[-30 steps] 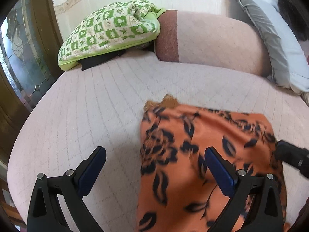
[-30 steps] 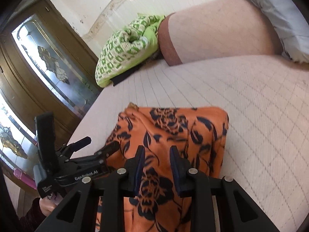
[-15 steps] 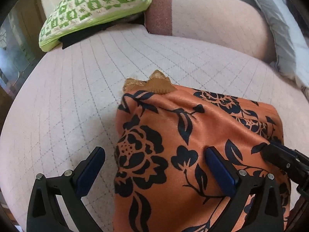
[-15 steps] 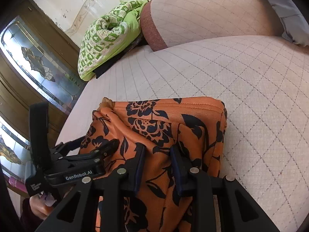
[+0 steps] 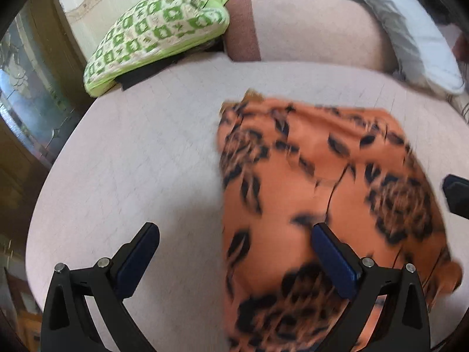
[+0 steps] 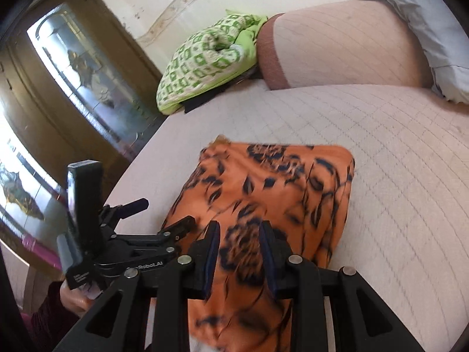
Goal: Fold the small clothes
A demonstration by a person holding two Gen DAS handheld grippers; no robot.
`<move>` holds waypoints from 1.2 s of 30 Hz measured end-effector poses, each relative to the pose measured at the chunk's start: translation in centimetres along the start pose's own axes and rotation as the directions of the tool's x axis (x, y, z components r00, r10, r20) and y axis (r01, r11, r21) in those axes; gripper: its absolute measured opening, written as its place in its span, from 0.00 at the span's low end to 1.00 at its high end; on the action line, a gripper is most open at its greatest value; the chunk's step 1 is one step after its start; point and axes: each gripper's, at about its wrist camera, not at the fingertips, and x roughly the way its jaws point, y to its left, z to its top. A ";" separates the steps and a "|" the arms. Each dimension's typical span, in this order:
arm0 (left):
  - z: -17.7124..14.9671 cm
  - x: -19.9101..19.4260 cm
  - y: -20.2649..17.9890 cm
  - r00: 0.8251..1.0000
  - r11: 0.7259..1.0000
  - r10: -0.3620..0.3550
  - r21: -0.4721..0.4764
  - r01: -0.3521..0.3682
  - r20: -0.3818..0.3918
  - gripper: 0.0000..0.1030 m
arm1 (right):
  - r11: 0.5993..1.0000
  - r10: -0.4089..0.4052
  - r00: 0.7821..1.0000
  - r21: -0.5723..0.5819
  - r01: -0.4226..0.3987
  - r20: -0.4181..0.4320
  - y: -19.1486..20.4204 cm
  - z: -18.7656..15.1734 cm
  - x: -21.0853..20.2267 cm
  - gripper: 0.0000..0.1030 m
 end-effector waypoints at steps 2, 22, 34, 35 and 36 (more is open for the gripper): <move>-0.7 0.0 0.5 1.000 1.000 -0.012 -0.019 0.011 -0.023 1.00 | 1.000 0.008 1.000 0.000 -0.008 -0.016 0.4 -1.1 -0.5 0.30; -3.2 1.4 -0.9 0.997 0.998 0.053 -0.047 -0.051 0.060 1.00 | 0.993 -0.113 0.993 0.015 0.113 -0.024 -1.0 -8.2 2.0 0.30; -4.9 1.4 -0.3 0.991 0.992 0.010 -0.123 0.007 0.136 1.00 | 0.989 -0.144 0.987 -0.008 0.144 0.070 -0.7 -9.5 1.7 0.30; -4.9 1.3 -0.2 0.990 0.993 0.012 -0.118 0.005 0.143 1.00 | 0.988 -0.152 0.986 -0.010 0.153 0.071 -0.6 -9.5 1.8 0.30; -5.0 1.2 -0.3 0.989 0.994 0.017 -0.110 -0.001 0.145 1.00 | 0.988 -0.156 0.985 -0.010 0.157 0.074 -0.5 -9.6 1.7 0.30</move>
